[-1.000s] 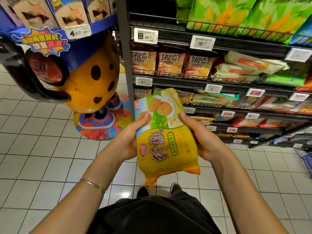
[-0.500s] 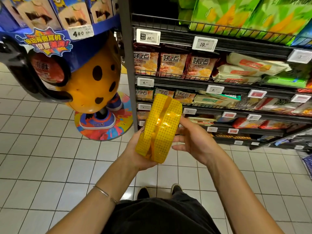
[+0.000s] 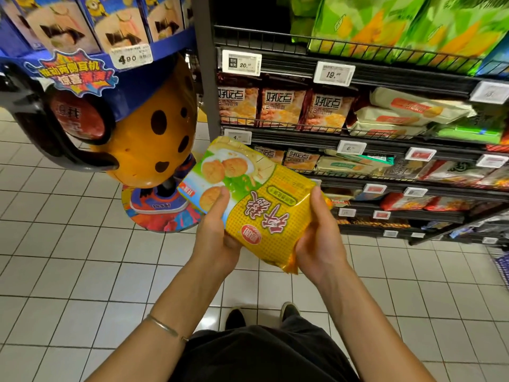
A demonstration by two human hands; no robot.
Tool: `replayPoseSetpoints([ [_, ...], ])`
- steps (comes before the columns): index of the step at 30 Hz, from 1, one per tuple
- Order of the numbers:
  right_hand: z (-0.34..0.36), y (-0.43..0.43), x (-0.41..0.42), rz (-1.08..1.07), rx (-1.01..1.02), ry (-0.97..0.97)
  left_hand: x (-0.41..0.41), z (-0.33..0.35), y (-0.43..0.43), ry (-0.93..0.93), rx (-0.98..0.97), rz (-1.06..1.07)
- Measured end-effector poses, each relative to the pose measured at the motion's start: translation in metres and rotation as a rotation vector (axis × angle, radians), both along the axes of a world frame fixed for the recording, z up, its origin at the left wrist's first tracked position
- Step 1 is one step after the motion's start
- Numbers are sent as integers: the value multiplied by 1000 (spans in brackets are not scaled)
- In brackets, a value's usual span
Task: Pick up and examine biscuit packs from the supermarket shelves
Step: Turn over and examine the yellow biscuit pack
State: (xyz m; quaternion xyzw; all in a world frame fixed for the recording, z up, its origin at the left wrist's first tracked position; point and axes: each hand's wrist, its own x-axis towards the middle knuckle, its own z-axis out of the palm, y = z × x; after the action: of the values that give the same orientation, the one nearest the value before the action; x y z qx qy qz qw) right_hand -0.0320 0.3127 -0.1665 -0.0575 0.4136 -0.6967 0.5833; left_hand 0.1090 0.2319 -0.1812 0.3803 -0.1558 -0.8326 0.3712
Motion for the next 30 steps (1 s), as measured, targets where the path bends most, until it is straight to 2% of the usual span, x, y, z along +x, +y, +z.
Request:
replayPoseSetpoints([
  [4,-3,-6,-11,-91,34,20,-2,12,2,-79,-186,21],
  [7,-5,-8,-20,-45,52,-1,-2,18,4,-59,-284,27],
  [14,-20,3,-33,11,-70,-176,6,35,-5,-2,-374,-108],
  [19,-39,18,-31,97,-36,-225,5,55,-9,14,-466,-229],
  [25,-46,20,-31,65,127,-230,0,42,2,-58,-483,-335],
  [30,-44,23,-27,40,85,-255,-2,42,7,71,-370,-354],
])
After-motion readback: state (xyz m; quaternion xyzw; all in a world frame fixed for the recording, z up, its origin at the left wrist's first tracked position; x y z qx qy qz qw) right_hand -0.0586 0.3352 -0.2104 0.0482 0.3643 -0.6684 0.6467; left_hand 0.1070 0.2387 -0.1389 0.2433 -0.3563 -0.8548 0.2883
